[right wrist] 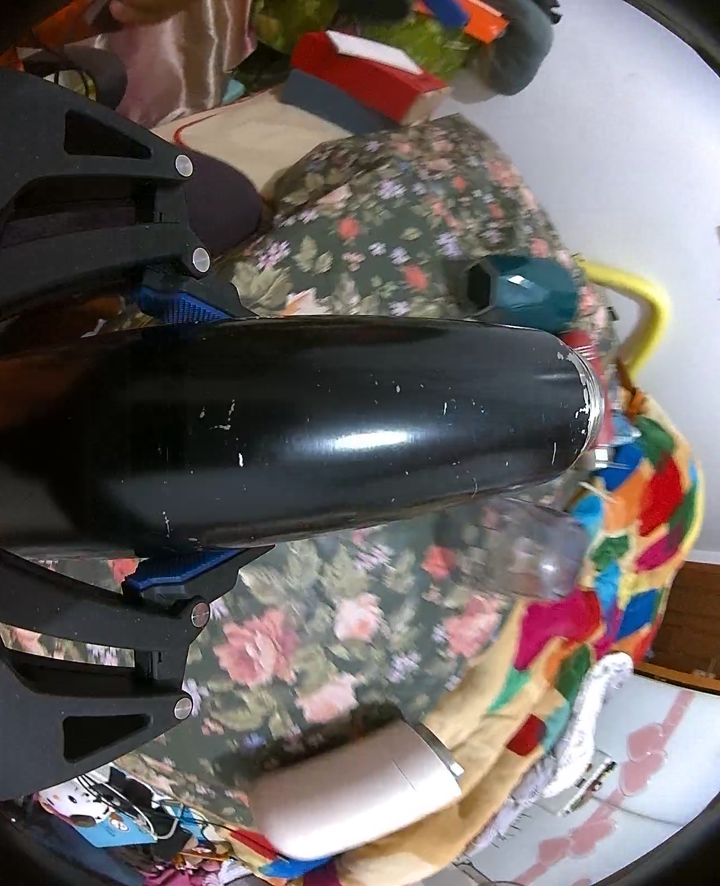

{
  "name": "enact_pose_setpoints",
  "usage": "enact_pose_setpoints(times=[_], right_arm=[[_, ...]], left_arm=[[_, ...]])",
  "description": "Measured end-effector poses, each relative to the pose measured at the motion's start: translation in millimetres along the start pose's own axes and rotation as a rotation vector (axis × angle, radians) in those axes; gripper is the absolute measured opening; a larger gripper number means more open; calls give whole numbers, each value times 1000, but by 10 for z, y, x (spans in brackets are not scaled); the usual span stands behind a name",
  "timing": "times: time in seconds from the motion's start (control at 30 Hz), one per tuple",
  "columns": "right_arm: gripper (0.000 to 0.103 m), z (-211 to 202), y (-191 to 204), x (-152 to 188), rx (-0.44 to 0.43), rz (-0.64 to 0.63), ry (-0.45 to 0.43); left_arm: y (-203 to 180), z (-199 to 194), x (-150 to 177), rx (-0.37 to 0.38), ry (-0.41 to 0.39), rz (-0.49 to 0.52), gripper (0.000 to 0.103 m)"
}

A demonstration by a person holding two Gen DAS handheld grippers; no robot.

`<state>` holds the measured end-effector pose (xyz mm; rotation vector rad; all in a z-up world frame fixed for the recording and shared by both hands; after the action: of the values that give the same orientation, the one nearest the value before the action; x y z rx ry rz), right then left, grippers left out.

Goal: Flip cup upright
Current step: 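Lift the black thermos with the right gripper and swing it toward the left gripper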

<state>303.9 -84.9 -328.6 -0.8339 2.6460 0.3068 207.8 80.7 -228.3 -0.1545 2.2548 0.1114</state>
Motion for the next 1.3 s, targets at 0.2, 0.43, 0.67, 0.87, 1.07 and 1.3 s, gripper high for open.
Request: enact_pose_setpoints(times=[0.2,0.43,0.67,0.87,1.07,1.3], right_arm=[[63,277,-9,103,29,4,48],[63,411,18,129,44,-9,75],[64,464,8,145,42,-12,83],[64,473,14,173,53,-14,108],[64,212,33,173,23,-18,65],[67,-457,-151,143,84,-25,-98]], left_arm=[[-10,187,84,9,41,-5,103],[-59,370,192,35,89,-15,103],[-47,496,288,-1,135,-4,103],[24,620,379,12,188,-67,103],[-19,659,362,49,205,-97,103],[-327,768,287,159,243,-120,103]])
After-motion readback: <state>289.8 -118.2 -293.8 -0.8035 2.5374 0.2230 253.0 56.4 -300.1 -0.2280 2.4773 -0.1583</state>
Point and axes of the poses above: each gripper's, at about its wrist camera, not at the fingertips, and z roughly the way its jaws point, y to its left, x to its underside, the point moved 10 cm from there along z, roughly the way its jaws point, and after that the axes turned 7 degrees about z, right-handed, at the moved point
